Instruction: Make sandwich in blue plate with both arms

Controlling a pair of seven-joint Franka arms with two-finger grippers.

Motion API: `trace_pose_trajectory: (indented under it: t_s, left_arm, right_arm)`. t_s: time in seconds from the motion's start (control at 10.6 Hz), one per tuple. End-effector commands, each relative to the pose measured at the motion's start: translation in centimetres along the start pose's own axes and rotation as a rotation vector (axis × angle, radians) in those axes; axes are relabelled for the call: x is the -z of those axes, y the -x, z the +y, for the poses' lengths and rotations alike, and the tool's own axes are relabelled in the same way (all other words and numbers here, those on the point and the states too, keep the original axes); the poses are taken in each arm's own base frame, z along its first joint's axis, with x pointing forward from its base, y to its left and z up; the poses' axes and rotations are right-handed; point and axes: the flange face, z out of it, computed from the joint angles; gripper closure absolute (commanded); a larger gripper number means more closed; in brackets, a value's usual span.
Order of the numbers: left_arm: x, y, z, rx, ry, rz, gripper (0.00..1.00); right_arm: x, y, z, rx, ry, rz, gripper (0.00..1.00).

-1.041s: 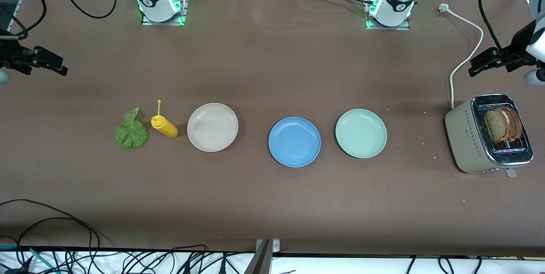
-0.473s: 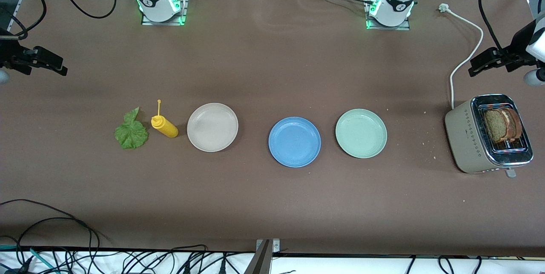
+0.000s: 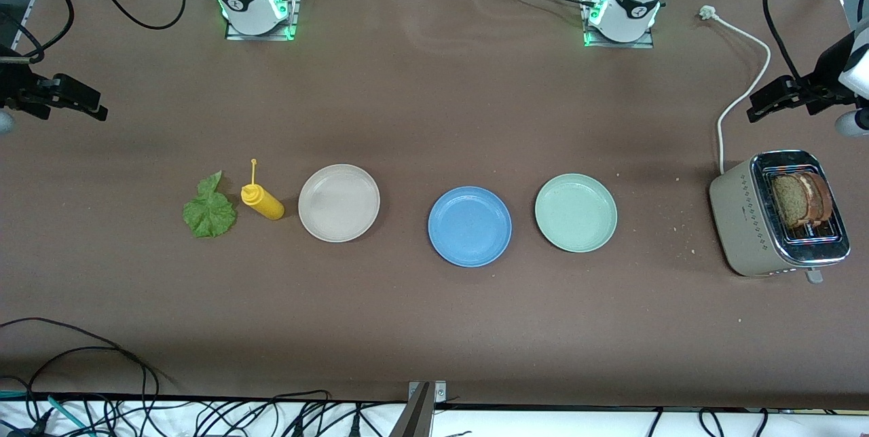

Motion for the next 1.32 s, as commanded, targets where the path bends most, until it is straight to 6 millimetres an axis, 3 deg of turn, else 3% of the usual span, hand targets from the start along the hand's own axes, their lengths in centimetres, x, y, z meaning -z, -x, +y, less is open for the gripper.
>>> trace_pose_trajectory:
  t_s: [0.0,0.85,1.04,1.23]
  left_arm:
    - [0.3,0.2,-0.2,-0.009,0.016,-0.009,0.0]
    - [-0.2,-0.2,-0.4,-0.009,0.01,-0.018,0.0]
    - [-2.5,-1.6,-0.6,-0.02,-0.085,-0.049,0.0]
    - [-6.9,-4.0,-1.4,-0.024,-0.148,-0.12,0.0]
  right_arm:
    - [0.8,0.1,-0.1,0.003,-0.009,-0.002,0.0]
    - [0.8,0.1,-0.1,0.003,-0.009,-0.002,0.0]
    - [0.8,0.1,-0.1,0.003,-0.009,-0.003,0.0]
    - [0.8,0.1,-0.1,0.003,-0.009,-0.003,0.0]
